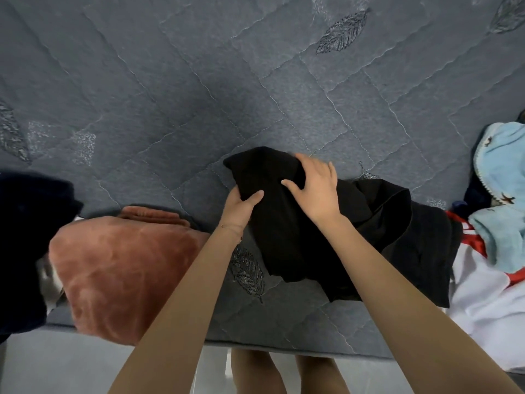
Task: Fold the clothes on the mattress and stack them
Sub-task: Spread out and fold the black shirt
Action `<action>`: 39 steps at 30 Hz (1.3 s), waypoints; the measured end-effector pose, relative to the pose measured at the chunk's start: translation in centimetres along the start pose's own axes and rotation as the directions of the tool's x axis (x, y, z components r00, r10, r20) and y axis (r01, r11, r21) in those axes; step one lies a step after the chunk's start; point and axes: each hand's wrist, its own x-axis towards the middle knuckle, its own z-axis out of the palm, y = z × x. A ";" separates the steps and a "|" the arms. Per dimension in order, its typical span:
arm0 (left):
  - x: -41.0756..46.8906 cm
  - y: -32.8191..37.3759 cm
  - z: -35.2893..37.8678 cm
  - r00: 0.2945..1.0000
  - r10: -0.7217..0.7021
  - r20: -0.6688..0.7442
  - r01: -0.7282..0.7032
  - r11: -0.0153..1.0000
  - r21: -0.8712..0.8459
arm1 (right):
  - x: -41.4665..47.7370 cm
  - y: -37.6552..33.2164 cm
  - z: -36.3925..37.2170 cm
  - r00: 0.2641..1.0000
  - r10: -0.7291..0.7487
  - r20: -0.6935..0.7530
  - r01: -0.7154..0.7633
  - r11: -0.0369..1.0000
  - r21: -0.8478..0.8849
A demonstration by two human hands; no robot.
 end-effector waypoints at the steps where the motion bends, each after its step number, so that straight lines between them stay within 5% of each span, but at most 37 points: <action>1: -0.1 0.2 -0.1 0.997 0.064 -0.036 -0.060 0.995 0.084 | 0.1 0.0 0.0 1.000 0.009 0.000 -0.009 1.000 -0.003; 4: -0.5 0.4 -0.8 0.971 0.215 -0.105 -0.176 0.938 0.299 | 0.7 0.2 -0.3 0.999 0.032 -0.010 -0.032 0.999 -0.005; 8: -1.6 0.0 -1.7 0.953 0.289 -0.085 -0.238 0.895 0.376 | 1.2 -0.1 -0.6 0.998 0.021 -0.055 -0.020 0.999 0.031; 13: -3.0 -0.5 -2.3 0.844 0.478 -0.242 -0.310 0.805 0.506 | 2.3 0.4 -1.8 0.973 0.226 -0.051 -0.198 0.926 0.321; 19: -2.8 2.3 -2.5 0.747 0.569 -0.343 -0.402 0.799 0.448 | 1.7 1.7 -2.0 0.978 0.194 -0.078 -0.168 0.951 0.259; 24: -3.8 0.4 -2.4 0.895 0.353 -0.271 -0.222 0.882 0.416 | -1.8 0.7 -1.4 0.993 -0.057 -0.101 0.067 0.993 0.095; 27: -5.6 -2.2 -1.9 0.924 0.312 -0.222 -0.181 0.866 0.466 | -4.3 0.3 -0.3 0.993 -0.114 -0.020 0.115 0.993 0.019; 35: -8.4 -9.3 -0.3 0.936 0.351 -0.028 -0.156 0.483 0.862 | -9.6 1.5 1.5 0.987 -0.151 0.053 0.151 0.988 0.015; 37: -8.9 -10.4 0.1 0.935 0.354 -0.023 -0.156 0.470 0.869 | -11.0 2.2 2.1 0.986 -0.132 0.103 0.129 0.991 0.034; 39: -9.6 -11.5 0.4 0.934 0.337 -0.115 -0.104 0.565 0.818 | -12.2 2.8 2.5 0.988 -0.098 0.120 0.092 0.994 0.051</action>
